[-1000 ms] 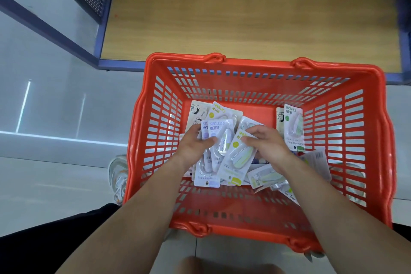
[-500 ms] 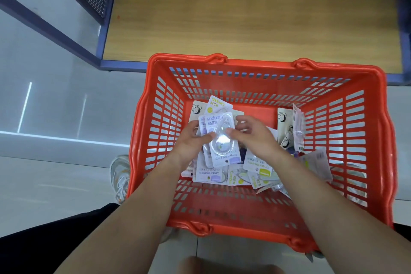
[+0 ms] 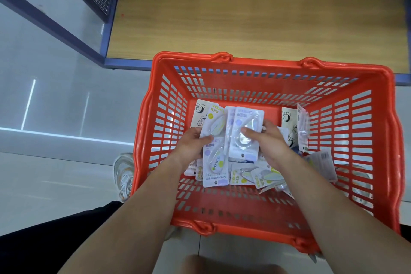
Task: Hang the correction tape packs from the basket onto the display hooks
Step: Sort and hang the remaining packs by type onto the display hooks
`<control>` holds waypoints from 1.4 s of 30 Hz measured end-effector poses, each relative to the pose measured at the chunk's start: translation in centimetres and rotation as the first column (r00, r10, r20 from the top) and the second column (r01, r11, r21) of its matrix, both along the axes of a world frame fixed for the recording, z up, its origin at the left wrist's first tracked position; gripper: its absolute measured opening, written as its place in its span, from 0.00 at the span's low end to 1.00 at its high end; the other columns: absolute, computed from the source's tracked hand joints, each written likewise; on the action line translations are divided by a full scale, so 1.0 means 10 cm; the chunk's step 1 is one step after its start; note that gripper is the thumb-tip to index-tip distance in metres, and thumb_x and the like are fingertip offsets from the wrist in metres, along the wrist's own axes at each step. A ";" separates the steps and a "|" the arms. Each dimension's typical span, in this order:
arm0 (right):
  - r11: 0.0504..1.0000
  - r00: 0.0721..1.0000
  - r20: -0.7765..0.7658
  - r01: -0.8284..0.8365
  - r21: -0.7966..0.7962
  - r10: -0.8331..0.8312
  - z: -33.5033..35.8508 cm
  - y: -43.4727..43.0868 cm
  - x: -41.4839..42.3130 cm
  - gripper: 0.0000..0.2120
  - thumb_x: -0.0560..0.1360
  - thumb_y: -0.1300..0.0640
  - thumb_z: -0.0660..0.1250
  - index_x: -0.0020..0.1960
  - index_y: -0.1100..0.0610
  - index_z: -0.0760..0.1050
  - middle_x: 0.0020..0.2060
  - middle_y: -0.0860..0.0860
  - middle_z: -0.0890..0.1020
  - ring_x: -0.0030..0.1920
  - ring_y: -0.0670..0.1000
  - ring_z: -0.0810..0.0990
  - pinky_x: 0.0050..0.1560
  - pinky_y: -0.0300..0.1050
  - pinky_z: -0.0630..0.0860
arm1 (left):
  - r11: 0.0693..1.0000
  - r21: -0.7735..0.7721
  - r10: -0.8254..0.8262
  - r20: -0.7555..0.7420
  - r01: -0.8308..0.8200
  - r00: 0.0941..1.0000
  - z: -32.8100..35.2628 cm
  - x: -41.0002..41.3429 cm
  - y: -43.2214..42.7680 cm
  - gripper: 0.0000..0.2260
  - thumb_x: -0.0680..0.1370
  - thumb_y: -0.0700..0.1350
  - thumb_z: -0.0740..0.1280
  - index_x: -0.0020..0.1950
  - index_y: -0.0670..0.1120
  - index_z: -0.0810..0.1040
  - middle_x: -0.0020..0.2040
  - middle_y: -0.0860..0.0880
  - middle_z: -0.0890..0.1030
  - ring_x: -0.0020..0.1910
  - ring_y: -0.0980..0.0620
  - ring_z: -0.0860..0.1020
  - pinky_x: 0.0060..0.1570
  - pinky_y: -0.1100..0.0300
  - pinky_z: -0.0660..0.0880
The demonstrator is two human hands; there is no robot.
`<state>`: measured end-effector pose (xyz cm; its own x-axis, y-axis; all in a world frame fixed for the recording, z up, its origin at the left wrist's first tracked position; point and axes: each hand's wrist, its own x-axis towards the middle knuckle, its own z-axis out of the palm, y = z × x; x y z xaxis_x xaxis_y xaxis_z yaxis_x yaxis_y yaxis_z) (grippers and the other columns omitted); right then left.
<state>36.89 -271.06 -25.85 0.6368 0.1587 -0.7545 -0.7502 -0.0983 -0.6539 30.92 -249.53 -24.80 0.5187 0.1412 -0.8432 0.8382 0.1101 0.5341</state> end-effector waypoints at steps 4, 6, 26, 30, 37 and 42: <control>1.000 1.000 -0.005 -0.021 0.016 0.021 0.01 -0.17 0.02 0.16 0.76 0.58 0.76 0.61 0.52 0.77 0.57 0.50 0.86 0.59 0.53 0.84 0.63 0.58 0.78 | 0.997 0.062 -0.044 0.010 0.043 0.999 -0.04 -0.04 -0.05 0.10 0.79 0.35 0.71 0.58 0.46 0.76 0.56 0.45 0.84 0.54 0.44 0.85 0.58 0.42 0.81; 0.997 0.997 -0.025 -0.067 0.041 0.068 0.01 -0.21 0.00 0.15 0.77 0.59 0.75 0.61 0.53 0.78 0.57 0.51 0.86 0.61 0.54 0.83 0.67 0.60 0.76 | 0.996 0.084 -0.044 0.022 0.042 0.999 -0.05 -0.03 -0.07 0.10 0.79 0.35 0.70 0.56 0.47 0.76 0.54 0.46 0.85 0.54 0.44 0.85 0.59 0.40 0.80; 0.916 0.947 -0.048 -0.292 0.275 0.316 0.07 -0.07 -0.17 0.30 0.71 0.54 0.76 0.71 0.50 0.74 0.63 0.53 0.84 0.64 0.57 0.82 0.66 0.67 0.75 | 0.990 -0.078 0.128 0.122 -0.119 0.984 0.25 0.08 -0.15 0.17 0.78 0.37 0.66 0.61 0.55 0.80 0.49 0.53 0.86 0.42 0.51 0.86 0.36 0.57 0.81; 0.910 0.943 -0.044 -0.306 0.281 0.331 0.09 -0.07 -0.18 0.29 0.71 0.55 0.75 0.71 0.50 0.74 0.63 0.52 0.84 0.64 0.56 0.82 0.67 0.66 0.75 | 0.990 -0.046 0.136 0.135 -0.131 0.982 0.25 0.08 -0.17 0.08 0.83 0.51 0.67 0.61 0.54 0.80 0.46 0.56 0.87 0.41 0.53 0.87 0.35 0.56 0.82; 0.936 0.984 -0.103 -0.104 0.336 0.146 0.15 -0.22 -0.03 0.24 0.72 0.59 0.71 0.68 0.56 0.76 0.60 0.56 0.85 0.62 0.59 0.83 0.62 0.61 0.79 | 0.976 0.130 0.141 0.219 -0.172 0.966 0.14 0.07 -0.08 0.10 0.82 0.44 0.69 0.63 0.50 0.79 0.53 0.53 0.84 0.56 0.51 0.83 0.50 0.58 0.78; 0.936 0.995 -0.103 0.037 0.350 -0.001 0.20 -0.17 0.02 0.28 0.71 0.57 0.73 0.70 0.59 0.75 0.63 0.57 0.83 0.64 0.60 0.82 0.63 0.63 0.77 | 0.994 -0.057 0.101 0.121 -0.094 0.988 0.26 0.08 -0.19 0.11 0.81 0.45 0.69 0.59 0.59 0.79 0.57 0.61 0.78 0.57 0.60 0.75 0.61 0.50 0.68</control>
